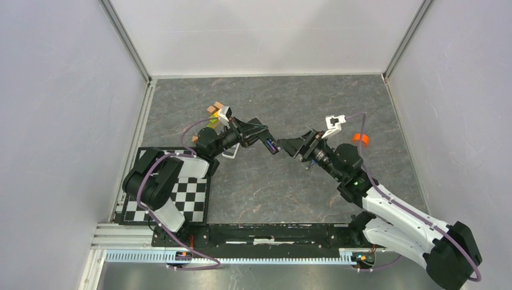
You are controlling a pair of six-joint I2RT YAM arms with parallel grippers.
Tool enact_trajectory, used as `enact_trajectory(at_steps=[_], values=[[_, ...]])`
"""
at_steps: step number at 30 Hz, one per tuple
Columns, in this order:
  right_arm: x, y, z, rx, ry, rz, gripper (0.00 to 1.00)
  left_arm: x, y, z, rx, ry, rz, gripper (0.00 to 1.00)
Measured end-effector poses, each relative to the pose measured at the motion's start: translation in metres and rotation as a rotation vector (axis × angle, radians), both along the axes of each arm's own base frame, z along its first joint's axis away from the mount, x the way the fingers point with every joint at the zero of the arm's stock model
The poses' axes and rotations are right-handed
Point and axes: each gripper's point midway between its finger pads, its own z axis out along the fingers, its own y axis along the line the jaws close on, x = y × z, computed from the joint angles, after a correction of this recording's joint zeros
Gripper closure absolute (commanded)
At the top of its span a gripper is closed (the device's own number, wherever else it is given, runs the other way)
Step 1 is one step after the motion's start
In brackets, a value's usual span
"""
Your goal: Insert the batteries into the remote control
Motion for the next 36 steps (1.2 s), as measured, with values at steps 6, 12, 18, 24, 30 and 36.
enact_trajectory(at_steps=[6,12,18,24,30,36], values=[[0.0,-0.007,0.039,0.131,-0.073,-0.036,0.16,0.004,0.003,0.01,-0.042,0.033,0.027,0.98],[0.0,-0.01,0.042,0.164,-0.068,-0.05,0.16,0.005,0.009,0.031,-0.092,0.033,0.054,0.98],[-0.001,-0.005,0.048,0.214,-0.069,-0.025,0.18,0.007,0.012,0.042,-0.116,0.029,0.073,0.98],[0.0,0.005,0.043,0.243,-0.04,0.014,0.22,0.007,0.012,0.044,-0.126,0.036,0.07,0.98],[0.0,0.008,0.045,0.262,-0.036,0.031,0.27,0.007,0.012,0.044,-0.129,0.04,0.069,0.98],[0.002,0.013,0.04,0.268,-0.018,0.041,0.33,0.007,0.012,0.044,-0.129,0.04,0.069,0.98]])
